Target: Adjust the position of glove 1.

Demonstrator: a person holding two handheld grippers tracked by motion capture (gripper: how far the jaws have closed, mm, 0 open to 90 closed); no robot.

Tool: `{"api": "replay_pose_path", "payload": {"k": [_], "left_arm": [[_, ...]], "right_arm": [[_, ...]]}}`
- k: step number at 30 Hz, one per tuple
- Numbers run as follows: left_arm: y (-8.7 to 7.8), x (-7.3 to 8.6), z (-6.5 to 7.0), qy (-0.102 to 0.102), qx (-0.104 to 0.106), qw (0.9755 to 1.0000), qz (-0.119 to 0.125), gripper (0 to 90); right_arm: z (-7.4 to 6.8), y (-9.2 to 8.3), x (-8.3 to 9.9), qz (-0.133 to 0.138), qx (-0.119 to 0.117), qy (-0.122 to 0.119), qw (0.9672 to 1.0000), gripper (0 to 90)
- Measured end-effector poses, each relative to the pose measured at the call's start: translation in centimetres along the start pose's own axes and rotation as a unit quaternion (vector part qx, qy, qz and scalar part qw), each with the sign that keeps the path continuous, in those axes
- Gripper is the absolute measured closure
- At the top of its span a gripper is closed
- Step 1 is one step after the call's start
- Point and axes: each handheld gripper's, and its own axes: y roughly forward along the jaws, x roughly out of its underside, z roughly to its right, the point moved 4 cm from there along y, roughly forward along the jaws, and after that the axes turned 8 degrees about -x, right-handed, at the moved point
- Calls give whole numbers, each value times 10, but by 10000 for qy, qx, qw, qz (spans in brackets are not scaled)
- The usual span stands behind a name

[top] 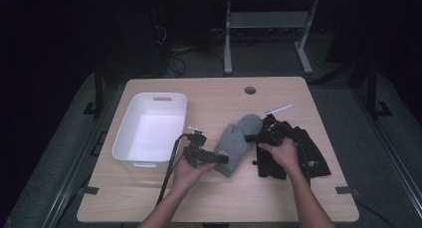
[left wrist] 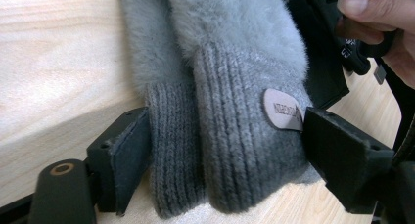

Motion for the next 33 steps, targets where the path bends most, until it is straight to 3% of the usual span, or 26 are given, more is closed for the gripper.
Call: {"api": "replay_pose_path", "payload": {"k": [5, 8, 22, 29, 30, 31, 32, 33], "left_arm": [[-3, -2, -2, 188, 2, 9998, 21, 406], [-5, -2, -2, 303, 1, 9995, 101, 475], [-12, -5, 2, 375, 225, 9988, 241, 556], [-8, -5, 4, 383, 297, 9987, 153, 533], [-4, -6, 3, 135, 479, 9987, 137, 441], [-4, -6, 3, 135, 479, 9987, 137, 388], [-3, -7, 0, -105, 602, 9981, 123, 324], [-3, -7, 0, -105, 602, 9981, 123, 279]], "right_arm": [[-2, 0, -1, 47, -3, -53, 10000, 788], [-5, 0, -3, 89, 1, -63, 9999, 788], [-13, -12, -10, 286, -50, -51, 9996, 793], [-14, -16, -12, 348, -33, -31, 9994, 793], [-12, -14, -10, 247, 41, -26, 9997, 793], [-12, -14, -10, 247, 41, -26, 9997, 793], [-6, -12, -6, 187, 10, 73, 9998, 793], [-6, -12, -6, 187, 10, 73, 9998, 793]]}}
